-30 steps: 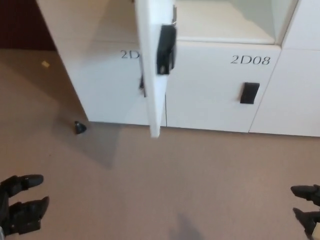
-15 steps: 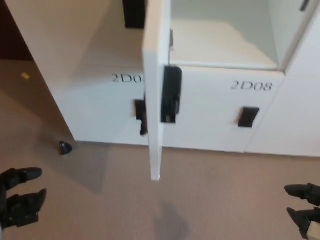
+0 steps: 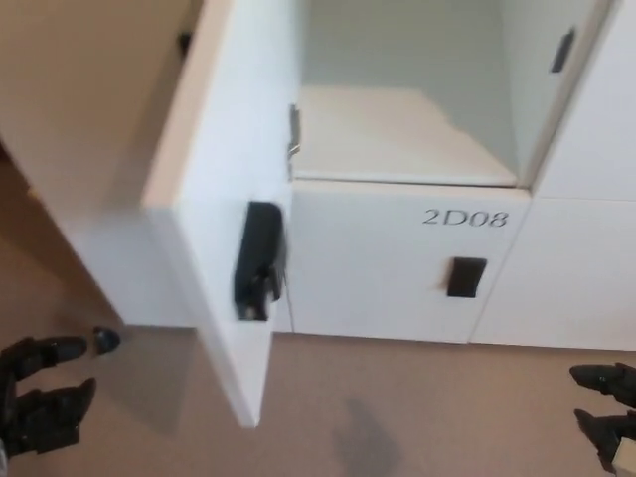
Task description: The robot walks towards an open cabinet and lifts its left hand to push the door towards the right to close it.
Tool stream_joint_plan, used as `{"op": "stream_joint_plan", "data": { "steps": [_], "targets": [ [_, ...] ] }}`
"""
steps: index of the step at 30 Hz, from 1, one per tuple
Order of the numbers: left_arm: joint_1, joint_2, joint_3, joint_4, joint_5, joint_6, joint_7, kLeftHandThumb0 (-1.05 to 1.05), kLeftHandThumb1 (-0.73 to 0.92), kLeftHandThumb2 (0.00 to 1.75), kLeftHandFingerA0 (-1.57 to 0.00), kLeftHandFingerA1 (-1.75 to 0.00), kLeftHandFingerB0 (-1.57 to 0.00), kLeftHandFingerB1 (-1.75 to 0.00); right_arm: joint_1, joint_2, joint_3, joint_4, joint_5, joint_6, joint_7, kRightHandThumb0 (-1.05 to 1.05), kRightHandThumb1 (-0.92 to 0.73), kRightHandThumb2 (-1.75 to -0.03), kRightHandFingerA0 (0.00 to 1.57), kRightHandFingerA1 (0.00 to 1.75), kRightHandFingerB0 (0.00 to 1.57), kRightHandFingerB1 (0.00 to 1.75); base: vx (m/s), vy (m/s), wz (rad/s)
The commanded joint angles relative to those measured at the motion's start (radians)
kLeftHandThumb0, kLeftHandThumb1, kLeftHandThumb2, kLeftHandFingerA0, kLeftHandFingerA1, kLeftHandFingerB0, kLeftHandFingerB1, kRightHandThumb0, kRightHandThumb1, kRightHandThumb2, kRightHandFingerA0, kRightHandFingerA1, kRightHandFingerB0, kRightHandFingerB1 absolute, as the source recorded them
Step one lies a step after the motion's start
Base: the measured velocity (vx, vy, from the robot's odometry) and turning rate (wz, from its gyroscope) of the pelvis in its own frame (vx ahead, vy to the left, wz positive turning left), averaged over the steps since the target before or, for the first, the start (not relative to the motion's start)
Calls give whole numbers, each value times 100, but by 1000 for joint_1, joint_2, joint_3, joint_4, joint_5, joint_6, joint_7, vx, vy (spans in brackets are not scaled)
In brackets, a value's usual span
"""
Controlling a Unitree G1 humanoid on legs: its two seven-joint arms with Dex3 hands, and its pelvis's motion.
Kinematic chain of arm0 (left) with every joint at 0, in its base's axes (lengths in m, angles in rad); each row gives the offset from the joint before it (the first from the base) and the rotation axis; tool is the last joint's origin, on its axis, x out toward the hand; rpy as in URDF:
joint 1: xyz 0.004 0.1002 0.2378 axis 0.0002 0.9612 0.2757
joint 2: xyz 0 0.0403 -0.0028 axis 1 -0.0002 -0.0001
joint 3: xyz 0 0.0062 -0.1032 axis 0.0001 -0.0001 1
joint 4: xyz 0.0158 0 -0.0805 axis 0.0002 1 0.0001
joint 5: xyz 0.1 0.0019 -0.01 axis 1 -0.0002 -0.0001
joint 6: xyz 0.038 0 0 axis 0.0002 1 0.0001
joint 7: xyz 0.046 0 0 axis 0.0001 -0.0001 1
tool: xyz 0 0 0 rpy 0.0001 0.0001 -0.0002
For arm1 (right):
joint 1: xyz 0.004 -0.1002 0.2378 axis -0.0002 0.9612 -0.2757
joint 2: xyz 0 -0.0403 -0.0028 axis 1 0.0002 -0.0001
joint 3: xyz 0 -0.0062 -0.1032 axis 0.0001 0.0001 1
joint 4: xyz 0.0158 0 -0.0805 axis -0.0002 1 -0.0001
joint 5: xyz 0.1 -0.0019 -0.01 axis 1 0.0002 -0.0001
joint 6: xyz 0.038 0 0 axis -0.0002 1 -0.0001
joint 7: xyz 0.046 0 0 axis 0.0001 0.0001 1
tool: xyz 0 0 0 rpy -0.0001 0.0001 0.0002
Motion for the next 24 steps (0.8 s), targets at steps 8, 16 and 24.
{"op": "stream_joint_plan", "data": {
  "steps": [8, 16, 24],
  "targets": [
    [-7, 17, 7, 9, 1, -5, -3, -40, 22, 108, -69, -53, -51, -79, -9, -3, -3, 11, 0, 4, -3, -35, -75, -61, 69, 49, 52, 42, 166, 2, -2],
    [-4, 17, 6, 13, 5, -10, 3, -40, 22, 110, -71, -53, -52, -78, 1, -6, -2, 0, -3, 2, -3, -34, -75, -61, 69, 49, 51, 43, 187, 192, 4],
    [-6, 22, 3, 4, 6, -12, -4, -40, 23, 110, -71, -53, -51, -77, -10, -9, -1, 20, -5, -15, -4, -34, -74, -60, 70, 49, 52, 42, -2, -17, 1]
  ]
}}
